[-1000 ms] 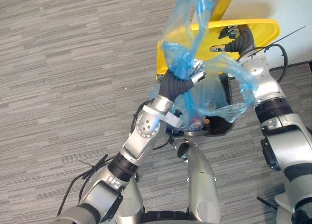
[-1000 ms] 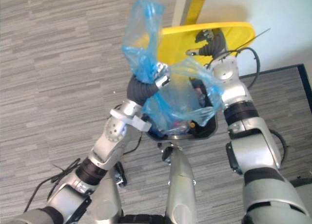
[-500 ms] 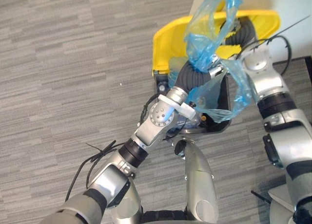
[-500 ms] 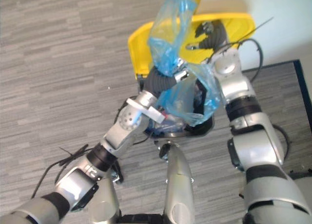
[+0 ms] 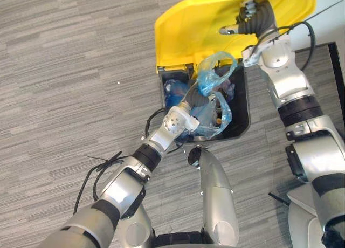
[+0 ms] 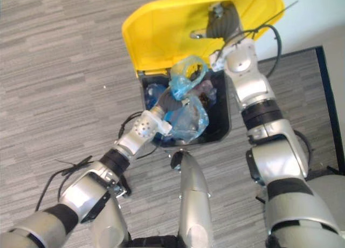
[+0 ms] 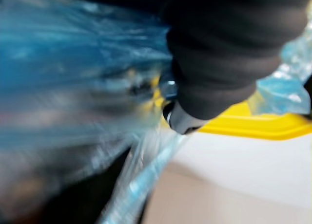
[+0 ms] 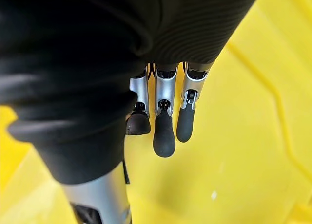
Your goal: Gather rubbish on tea table into small bin, then transfer packed bag to large trash can.
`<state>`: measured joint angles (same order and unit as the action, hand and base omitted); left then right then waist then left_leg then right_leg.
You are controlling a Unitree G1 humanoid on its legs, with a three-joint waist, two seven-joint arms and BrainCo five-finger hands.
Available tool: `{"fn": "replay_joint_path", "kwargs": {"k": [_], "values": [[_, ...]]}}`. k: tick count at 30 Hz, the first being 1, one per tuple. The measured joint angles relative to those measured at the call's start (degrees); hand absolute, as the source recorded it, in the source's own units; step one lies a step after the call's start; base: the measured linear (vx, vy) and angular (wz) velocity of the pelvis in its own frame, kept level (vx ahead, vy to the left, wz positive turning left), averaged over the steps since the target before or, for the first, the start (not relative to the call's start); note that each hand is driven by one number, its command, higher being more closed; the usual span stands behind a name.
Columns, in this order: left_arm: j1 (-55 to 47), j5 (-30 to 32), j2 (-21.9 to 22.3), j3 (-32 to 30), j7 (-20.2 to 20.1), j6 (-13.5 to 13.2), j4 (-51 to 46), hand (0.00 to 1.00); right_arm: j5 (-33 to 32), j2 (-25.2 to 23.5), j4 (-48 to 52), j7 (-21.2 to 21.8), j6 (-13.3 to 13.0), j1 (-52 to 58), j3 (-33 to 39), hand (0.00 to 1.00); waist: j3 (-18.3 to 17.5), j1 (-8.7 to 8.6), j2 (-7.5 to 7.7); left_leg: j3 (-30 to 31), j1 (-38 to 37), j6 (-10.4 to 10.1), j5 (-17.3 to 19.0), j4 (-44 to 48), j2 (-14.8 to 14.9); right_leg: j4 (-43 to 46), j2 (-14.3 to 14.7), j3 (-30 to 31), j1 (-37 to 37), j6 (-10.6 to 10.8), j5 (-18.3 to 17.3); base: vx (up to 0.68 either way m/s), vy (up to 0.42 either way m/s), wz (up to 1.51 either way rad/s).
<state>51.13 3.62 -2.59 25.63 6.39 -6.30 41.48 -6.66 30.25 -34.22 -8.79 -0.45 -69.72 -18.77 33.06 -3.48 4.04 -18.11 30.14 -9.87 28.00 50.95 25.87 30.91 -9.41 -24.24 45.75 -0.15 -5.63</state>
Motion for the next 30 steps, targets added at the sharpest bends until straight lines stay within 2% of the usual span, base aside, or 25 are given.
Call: {"fn": "replay_joint_path", "kwargs": {"k": [3,6,7,14,19,23,26,30], "values": [[0.0,8.09,0.5,-0.99,1.19,2.1,0.44,0.0,0.02,-1.6,0.7,-0.26,-0.88,0.12,-0.01,0.0,0.01,-0.19,0.15,-0.84,0.04,-0.07,-0.04,0.16,0.63,0.3,-0.01,0.01,0.39,0.02,-0.02,-0.01,-0.062,-0.02],[0.0,13.73,1.53,-1.79,1.38,3.0,0.44,0.0,0.03,-1.63,3.4,-0.22,-1.04,1.31,-0.03,0.0,-0.01,-0.18,0.24,-0.8,-0.1,-0.07,-0.04,0.15,0.63,0.81,-0.5,-0.01,0.38,0.19,-0.15,-0.02,-0.033,0.08],[0.0,17.72,2.05,-1.68,1.27,3.38,0.43,0.0,0.24,-1.64,4.82,-0.23,-1.32,2.54,-0.03,0.0,0.01,-0.16,0.32,-0.83,0.04,-0.23,-0.16,0.14,0.63,1.08,-1.11,-0.3,0.35,0.28,-0.27,-0.02,-0.036,0.16],[-0.3,24.53,2.44,-1.04,1.28,4.46,0.43,0.0,2.25,-1.76,8.01,0.23,-1.86,6.75,-0.11,0.0,-0.15,0.39,1.08,-1.39,-0.38,-0.46,-0.37,0.15,0.6,1.68,-3.11,-1.04,-0.76,0.54,-0.45,-0.03,-0.023,0.15],[-1.98,26.08,1.03,0.68,1.31,4.42,0.43,0.0,4.63,-1.65,7.27,0.75,-2.03,9.39,-1.66,0.0,-0.23,0.44,1.22,-1.52,-2.85,-0.03,-0.63,0.15,0.32,2.11,-3.65,-0.74,-3.23,0.46,-0.54,-0.01,0.019,0.06],[-5.43,26.15,-1.36,0.6,2.42,4.34,-0.18,0.0,6.9,-1.29,3.23,1.1,-3.54,10.21,-1.92,0.0,-0.25,0.77,1.24,-1.09,-4.27,0.36,-0.43,0.12,-0.73,2.8,-3.73,2.88,-3.97,0.51,-0.58,-0.01,0.018,0.11],[-9.52,24.06,-4.48,0.08,3.03,4.09,-3.63,0.0,9.35,-1.01,1.59,1.2,-3.97,13.43,-1.91,0.0,-0.25,1.42,1.24,-0.56,-4.89,0.69,-0.31,0.19,-1.5,2.92,-4.25,3.07,-5.08,0.83,-0.78,-0.02,-0.02,0.1],[-18.2,18.07,-6.96,-2.26,3.48,1.25,-12.74,0.0,11.76,-0.42,0.79,1.53,-3.93,21.97,-0.72,0.0,-0.29,2.85,1.15,0.1,-8.1,1.38,0.21,0.11,-2.33,4.12,-5.43,2.82,-8.66,1.6,-2.21,-0.02,-0.017,0.12]]}}
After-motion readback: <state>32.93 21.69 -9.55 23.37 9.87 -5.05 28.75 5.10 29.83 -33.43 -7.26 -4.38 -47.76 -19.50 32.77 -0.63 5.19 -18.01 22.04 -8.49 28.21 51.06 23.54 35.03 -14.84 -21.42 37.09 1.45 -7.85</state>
